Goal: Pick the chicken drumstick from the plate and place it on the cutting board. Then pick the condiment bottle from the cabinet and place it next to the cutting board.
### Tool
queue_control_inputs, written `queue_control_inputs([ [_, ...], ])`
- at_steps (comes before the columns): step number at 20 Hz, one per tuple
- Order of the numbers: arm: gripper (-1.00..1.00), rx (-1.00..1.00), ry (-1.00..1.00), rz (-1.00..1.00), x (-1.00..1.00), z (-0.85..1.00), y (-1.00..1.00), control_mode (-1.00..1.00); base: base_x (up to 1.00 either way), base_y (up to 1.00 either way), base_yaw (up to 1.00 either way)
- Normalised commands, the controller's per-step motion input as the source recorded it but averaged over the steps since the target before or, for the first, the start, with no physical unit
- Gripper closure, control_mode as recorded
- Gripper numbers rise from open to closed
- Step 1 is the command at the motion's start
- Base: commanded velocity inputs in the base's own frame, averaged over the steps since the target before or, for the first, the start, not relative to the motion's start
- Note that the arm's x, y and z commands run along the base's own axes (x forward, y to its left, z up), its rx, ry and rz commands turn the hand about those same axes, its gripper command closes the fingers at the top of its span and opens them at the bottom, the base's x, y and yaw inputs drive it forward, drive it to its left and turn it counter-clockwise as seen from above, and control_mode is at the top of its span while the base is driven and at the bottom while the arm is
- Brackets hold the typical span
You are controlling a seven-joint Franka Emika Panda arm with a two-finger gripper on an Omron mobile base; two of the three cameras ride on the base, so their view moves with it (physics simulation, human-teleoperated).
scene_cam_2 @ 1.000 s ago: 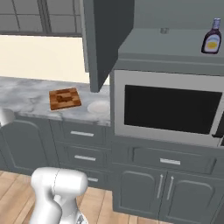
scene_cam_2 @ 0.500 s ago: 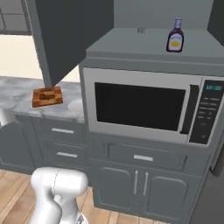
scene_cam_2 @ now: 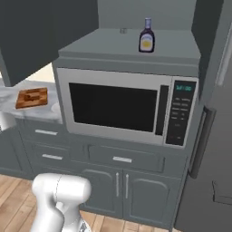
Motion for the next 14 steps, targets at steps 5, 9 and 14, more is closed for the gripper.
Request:
queue_control_inputs([
  [5,-1.00,0.00,0.00,0.00,0.00,0.00,0.00,1.00,-0.11,-0.58,0.02],
  [9,-1.00,0.00,0.00,0.00,0.00,0.00,0.00,1.00,-0.09,-0.56,0.02],
  [14,-1.00,0.00,0.00,0.00,0.00,0.00,0.00,1.00,-0.03,-0.40,0.01],
])
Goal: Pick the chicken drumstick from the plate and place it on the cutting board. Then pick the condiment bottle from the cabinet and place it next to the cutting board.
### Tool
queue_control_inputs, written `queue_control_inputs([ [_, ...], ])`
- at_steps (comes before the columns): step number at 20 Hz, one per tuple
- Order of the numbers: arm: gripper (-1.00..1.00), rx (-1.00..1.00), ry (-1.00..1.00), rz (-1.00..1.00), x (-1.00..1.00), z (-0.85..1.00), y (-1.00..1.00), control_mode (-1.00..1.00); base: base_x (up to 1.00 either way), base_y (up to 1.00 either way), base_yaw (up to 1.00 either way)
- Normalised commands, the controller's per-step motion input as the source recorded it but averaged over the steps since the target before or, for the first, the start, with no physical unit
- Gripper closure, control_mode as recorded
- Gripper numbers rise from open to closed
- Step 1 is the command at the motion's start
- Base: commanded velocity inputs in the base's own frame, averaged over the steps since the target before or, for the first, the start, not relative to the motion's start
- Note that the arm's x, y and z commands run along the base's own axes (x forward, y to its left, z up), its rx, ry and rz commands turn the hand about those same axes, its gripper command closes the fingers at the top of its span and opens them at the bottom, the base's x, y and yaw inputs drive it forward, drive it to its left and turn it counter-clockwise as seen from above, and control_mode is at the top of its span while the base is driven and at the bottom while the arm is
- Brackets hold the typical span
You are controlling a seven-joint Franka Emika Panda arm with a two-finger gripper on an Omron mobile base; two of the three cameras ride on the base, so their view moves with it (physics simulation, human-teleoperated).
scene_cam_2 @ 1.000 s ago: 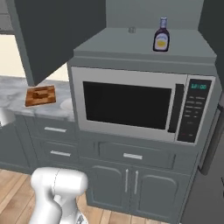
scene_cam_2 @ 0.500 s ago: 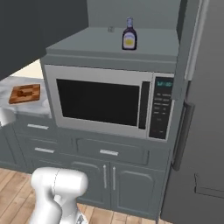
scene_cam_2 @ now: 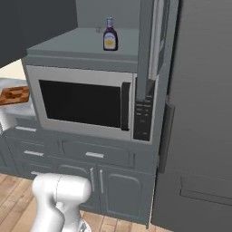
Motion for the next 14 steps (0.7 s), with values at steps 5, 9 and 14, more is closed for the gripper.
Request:
queue_control_inputs([
  [5,-1.00,0.00,0.00,0.00,0.00,0.00,0.00,1.00,0.01,-0.12,0.00],
  [9,-1.00,0.00,0.00,0.00,0.00,0.00,0.00,1.00,0.02,0.00,0.00],
  [14,-1.00,0.00,0.00,0.00,0.00,0.00,0.00,1.00,0.23,-0.06,0.00],
])
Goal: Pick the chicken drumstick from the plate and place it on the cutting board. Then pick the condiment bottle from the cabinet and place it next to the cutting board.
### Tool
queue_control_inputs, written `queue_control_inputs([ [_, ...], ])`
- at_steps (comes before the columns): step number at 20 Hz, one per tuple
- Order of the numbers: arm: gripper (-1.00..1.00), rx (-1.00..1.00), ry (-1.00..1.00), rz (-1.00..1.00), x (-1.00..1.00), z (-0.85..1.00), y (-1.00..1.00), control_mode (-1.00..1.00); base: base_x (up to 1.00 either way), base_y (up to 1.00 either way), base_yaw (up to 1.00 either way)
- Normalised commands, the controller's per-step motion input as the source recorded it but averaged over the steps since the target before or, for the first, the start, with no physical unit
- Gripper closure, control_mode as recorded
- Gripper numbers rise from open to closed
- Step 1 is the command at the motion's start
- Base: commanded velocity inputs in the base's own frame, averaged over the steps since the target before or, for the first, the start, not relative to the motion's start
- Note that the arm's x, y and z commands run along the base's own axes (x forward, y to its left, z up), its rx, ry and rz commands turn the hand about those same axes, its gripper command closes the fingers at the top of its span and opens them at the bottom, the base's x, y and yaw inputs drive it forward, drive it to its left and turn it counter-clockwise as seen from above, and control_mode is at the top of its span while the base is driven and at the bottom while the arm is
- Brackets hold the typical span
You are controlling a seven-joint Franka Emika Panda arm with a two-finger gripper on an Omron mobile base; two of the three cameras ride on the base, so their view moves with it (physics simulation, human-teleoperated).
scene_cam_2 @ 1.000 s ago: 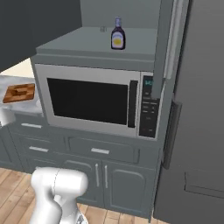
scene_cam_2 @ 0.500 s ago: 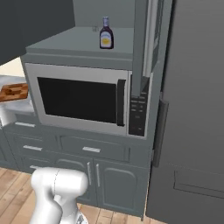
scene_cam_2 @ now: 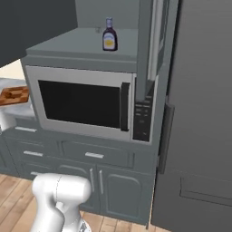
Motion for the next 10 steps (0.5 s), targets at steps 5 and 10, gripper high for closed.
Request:
queue_control_inputs([
  [5,-1.00,0.00,0.00,0.00,0.00,0.00,0.00,1.00,0.39,-0.12,0.00],
  [10,-1.00,0.00,0.00,0.00,0.00,0.00,0.00,1.00,0.46,-0.08,0.00],
])
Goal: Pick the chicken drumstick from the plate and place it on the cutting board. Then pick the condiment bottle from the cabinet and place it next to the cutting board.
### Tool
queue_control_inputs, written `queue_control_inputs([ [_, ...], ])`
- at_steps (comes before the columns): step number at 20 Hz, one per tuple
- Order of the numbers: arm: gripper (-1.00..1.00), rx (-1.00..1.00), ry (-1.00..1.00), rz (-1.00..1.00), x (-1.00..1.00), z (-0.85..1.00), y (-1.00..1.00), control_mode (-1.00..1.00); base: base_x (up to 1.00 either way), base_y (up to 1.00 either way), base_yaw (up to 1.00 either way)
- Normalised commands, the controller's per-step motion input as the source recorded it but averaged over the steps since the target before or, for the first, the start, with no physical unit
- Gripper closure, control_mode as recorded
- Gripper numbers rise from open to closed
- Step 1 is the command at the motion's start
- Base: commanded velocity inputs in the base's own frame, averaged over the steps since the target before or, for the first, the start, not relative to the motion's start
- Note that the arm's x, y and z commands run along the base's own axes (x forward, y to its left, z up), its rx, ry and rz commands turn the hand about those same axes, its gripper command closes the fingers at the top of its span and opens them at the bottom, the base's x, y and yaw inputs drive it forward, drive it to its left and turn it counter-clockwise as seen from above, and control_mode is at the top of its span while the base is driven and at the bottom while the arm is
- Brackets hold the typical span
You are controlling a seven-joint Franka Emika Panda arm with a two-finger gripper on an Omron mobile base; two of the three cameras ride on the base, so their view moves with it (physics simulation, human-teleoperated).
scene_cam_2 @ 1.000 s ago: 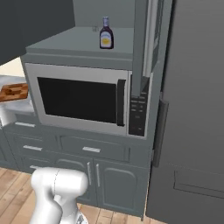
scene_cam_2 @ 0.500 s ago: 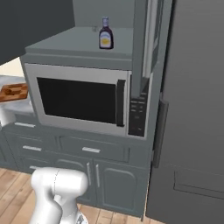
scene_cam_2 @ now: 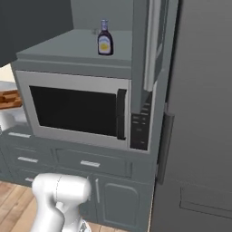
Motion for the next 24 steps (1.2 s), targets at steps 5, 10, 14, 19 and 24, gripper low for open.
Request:
queue_control_inputs([
  [5,-1.00,0.00,0.00,0.00,0.00,0.00,0.00,1.00,0.44,-0.08,0.00],
  [10,-1.00,0.00,0.00,0.00,0.00,0.00,0.00,1.00,0.43,-0.08,0.00],
  [14,-1.00,0.00,0.00,0.00,0.00,0.00,0.00,1.00,0.42,-0.08,0.00],
  [19,-1.00,0.00,0.00,0.00,0.00,0.00,0.00,1.00,0.42,-0.08,0.00],
  [24,-1.00,0.00,0.00,0.00,0.00,0.00,0.00,1.00,0.37,-0.08,0.00],
])
